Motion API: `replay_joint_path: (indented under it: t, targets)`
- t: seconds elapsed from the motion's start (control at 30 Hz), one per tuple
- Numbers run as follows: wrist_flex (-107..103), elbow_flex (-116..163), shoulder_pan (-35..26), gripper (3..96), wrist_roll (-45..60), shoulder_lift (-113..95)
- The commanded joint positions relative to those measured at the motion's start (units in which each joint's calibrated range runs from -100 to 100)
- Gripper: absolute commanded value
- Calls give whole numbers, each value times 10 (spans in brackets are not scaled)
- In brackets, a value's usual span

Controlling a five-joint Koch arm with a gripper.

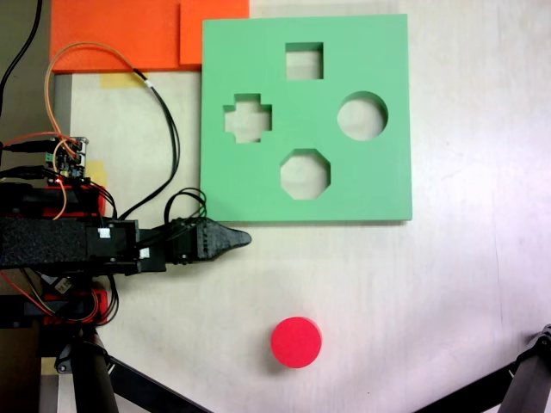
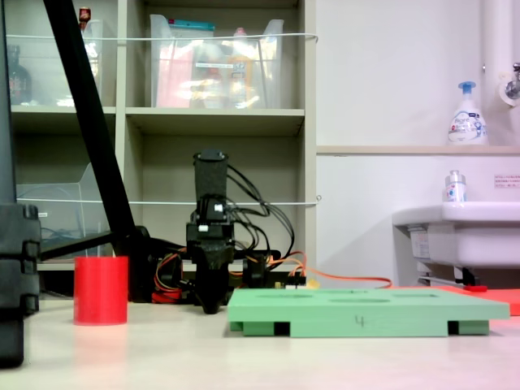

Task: Put the cylinder block into the corresponding hole

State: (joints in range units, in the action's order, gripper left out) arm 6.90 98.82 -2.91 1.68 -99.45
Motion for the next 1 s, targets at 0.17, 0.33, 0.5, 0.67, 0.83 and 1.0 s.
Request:
replay_joint_path:
  t: [0.17,0.33,0.5,0.67,0.83,1.0]
  targets:
    - [-58,12,0,495,2,-5]
    - [-59,12,0,495,2,-5]
    - [-59,12,0,495,2,-5]
    - [-59,12,0,495,2,-5]
    - [-59,12,-7,489,2,-5]
    - [-4,12,-7,528,1,-5]
